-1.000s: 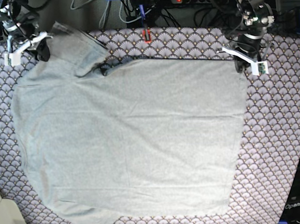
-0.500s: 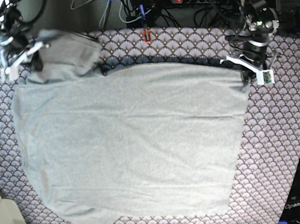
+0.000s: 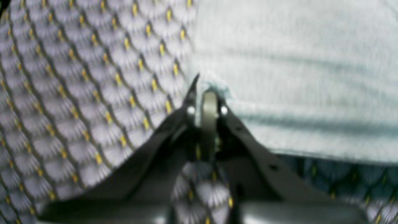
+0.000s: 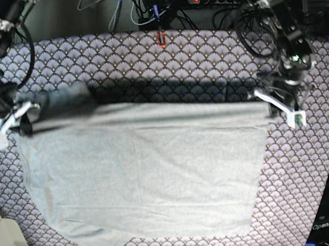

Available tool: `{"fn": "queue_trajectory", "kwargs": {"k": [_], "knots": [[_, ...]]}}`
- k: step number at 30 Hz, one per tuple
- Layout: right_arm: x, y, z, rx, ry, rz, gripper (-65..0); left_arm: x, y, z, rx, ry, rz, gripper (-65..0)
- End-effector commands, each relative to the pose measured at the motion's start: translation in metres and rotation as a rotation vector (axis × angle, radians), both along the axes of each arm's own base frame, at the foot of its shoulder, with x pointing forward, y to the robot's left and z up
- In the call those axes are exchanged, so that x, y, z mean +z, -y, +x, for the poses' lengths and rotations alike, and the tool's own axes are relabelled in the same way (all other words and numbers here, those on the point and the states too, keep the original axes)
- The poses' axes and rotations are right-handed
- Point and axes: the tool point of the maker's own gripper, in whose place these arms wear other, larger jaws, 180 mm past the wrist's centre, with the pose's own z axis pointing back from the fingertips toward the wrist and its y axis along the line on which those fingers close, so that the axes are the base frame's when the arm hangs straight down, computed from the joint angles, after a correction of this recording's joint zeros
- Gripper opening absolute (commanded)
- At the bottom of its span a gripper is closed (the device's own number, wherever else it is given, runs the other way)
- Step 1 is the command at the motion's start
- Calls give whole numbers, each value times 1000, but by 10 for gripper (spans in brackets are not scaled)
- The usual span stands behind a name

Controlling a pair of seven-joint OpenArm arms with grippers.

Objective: Fold the T-shirt properly
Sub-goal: 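Lift the shoulder edge with both grippers and pull it toward the hem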

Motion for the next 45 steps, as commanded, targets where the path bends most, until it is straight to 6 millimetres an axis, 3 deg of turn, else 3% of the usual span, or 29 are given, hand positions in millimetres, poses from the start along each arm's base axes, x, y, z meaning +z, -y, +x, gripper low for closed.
{"fn": "queue_trajectory", "kwargs": {"k": [1, 8, 23, 30, 34, 45], "knots": [[20, 6, 13, 8, 60, -22, -650, 16, -4, 11, 2, 47, 13, -650], [28, 11, 50, -8, 94, 41, -650, 40, -1, 49, -1, 115, -11, -650], [16, -8, 127, 76, 101, 175, -650, 36, 5, 125, -12, 108, -142, -650], [19, -12, 144, 69, 129, 221, -650, 38, 8, 152, -9, 165, -191, -650], [21, -8, 145, 73, 130, 204, -650, 32, 11, 154, -11, 150, -206, -650], [36, 5, 150, 60, 177, 184, -650, 52, 6, 167, -5, 196, -211, -650]]}}
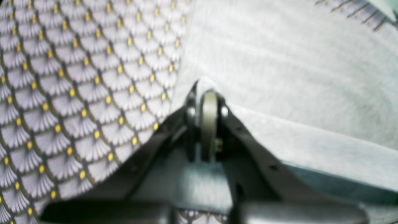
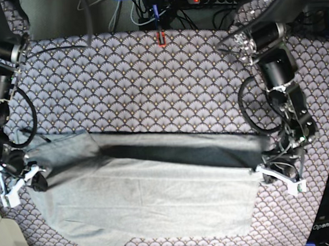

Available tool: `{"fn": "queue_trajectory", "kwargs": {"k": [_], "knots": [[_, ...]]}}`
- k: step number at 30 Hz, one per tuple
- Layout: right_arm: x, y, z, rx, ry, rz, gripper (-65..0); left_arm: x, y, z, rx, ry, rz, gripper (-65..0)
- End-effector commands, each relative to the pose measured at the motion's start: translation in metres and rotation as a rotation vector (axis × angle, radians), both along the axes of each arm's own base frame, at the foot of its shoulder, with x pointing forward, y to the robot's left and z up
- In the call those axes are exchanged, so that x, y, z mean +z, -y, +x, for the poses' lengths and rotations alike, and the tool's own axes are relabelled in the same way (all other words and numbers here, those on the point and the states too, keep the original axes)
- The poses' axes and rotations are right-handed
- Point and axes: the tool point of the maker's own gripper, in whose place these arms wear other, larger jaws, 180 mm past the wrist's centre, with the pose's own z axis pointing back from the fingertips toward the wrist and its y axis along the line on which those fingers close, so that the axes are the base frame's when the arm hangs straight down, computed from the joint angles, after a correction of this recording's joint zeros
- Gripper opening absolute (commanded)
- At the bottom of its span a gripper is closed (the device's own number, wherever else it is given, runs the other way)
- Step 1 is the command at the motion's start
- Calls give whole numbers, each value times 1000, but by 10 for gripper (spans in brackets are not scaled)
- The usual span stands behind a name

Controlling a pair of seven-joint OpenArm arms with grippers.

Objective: Fold the T-shirt properly
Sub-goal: 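Lift the shoulder edge with both grippers and pull it toward the hem, then lower the folded edge onto the shirt and open both grippers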

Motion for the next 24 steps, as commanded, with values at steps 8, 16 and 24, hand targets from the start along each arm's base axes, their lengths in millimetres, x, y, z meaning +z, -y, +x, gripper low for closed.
{"fn": "queue_trajectory", "kwargs": {"k": [8, 16, 24], "knots": [[29, 8, 15, -11, 99, -14, -650, 28, 0, 17, 2, 76, -2, -650], [6, 7, 29, -30, 61, -31, -650, 25, 0, 20, 0, 66, -11, -650], [11, 2, 39, -20, 86, -84, -650, 19, 4, 28, 15, 119, -44, -650]]}}
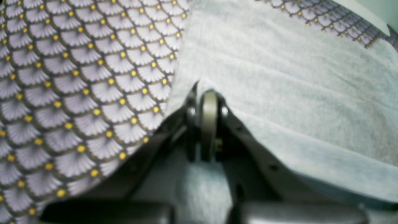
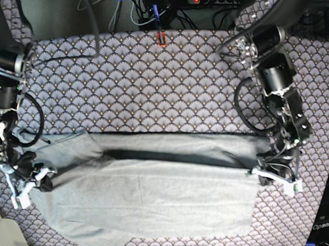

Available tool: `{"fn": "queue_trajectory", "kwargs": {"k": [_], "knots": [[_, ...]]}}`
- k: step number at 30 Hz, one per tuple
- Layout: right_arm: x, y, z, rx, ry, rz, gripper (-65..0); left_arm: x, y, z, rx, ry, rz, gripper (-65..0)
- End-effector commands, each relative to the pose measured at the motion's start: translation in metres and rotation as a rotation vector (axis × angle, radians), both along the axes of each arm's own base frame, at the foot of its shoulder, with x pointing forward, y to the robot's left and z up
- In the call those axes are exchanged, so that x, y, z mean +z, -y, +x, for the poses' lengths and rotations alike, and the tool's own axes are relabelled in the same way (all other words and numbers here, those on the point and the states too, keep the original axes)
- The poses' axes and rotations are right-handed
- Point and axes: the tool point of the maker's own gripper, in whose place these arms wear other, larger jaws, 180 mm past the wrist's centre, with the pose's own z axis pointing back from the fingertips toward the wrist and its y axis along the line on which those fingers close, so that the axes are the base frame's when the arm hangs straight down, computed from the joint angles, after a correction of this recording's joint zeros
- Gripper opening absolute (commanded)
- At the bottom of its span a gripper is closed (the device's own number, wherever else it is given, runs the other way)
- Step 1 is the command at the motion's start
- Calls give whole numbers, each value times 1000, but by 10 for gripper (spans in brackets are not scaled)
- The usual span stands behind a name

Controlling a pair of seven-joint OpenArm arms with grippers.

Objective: Fold the T-shirt properly
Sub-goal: 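Lower the folded edge onto the shirt and open both grippers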

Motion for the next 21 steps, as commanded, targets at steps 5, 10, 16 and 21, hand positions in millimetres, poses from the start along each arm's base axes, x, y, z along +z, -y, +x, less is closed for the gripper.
{"fn": "queue_trajectory", "kwargs": {"k": [5, 10, 16, 21], "knots": [[35, -3, 24, 6, 109, -25, -650, 32, -3, 19, 15, 111, -5, -650], [41, -4, 29, 9, 130, -36, -650, 40, -1, 27, 10, 121, -10, -650], [40, -10, 29, 13, 149, -24, -650, 45, -2, 31, 11, 131, -12, -650], [36, -8, 28, 15, 136, -51, -650, 43, -2, 30, 13, 128, -13, -650]]}}
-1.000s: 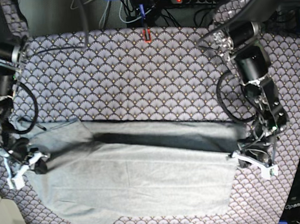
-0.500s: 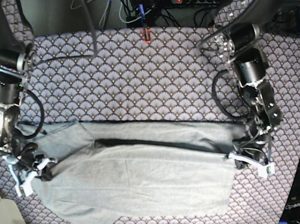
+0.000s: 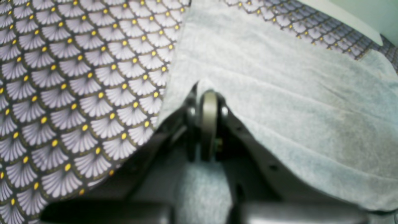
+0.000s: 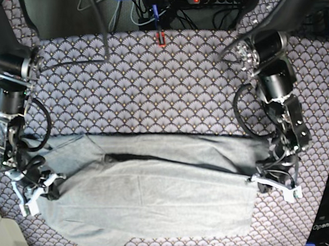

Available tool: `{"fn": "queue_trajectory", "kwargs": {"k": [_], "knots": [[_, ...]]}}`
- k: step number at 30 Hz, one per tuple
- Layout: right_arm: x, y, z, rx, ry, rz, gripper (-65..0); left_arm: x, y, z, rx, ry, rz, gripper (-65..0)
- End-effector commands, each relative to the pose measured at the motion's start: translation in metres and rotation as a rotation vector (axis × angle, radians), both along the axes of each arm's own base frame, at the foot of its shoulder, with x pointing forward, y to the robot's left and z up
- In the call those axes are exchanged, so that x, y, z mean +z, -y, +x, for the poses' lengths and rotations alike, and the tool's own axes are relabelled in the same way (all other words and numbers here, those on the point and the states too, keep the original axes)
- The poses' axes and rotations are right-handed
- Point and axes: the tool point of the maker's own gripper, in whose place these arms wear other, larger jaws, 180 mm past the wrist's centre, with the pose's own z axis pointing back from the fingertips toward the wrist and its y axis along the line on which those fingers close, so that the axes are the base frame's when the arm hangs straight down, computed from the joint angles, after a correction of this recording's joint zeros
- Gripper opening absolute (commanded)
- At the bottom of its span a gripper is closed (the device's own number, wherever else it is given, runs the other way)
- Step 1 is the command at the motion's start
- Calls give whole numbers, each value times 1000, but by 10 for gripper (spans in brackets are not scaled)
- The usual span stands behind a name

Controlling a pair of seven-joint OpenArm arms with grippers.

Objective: Fold the T-shirt properly
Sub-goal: 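Lower the folded edge onto the shirt and open both grippers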

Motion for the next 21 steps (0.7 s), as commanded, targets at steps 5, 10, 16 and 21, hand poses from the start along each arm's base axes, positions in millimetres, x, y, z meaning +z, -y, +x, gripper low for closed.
{"fn": "queue_trajectory", "kwargs": {"k": [5, 10, 16, 21], "knots": [[27, 8, 13, -10, 73, -8, -616, 20, -5, 9, 11, 64, 0, -650], [18, 9, 6, -12, 54, -6, -471, 17, -6, 6, 15, 58, -2, -462], [6, 11, -3, -15, 34, -7, -331, 4, -5, -7, 5, 37, 13, -319], [-6, 36, -21, -80, 7, 3, -324, -9, -11, -33, 5, -2, 52, -319]]}}
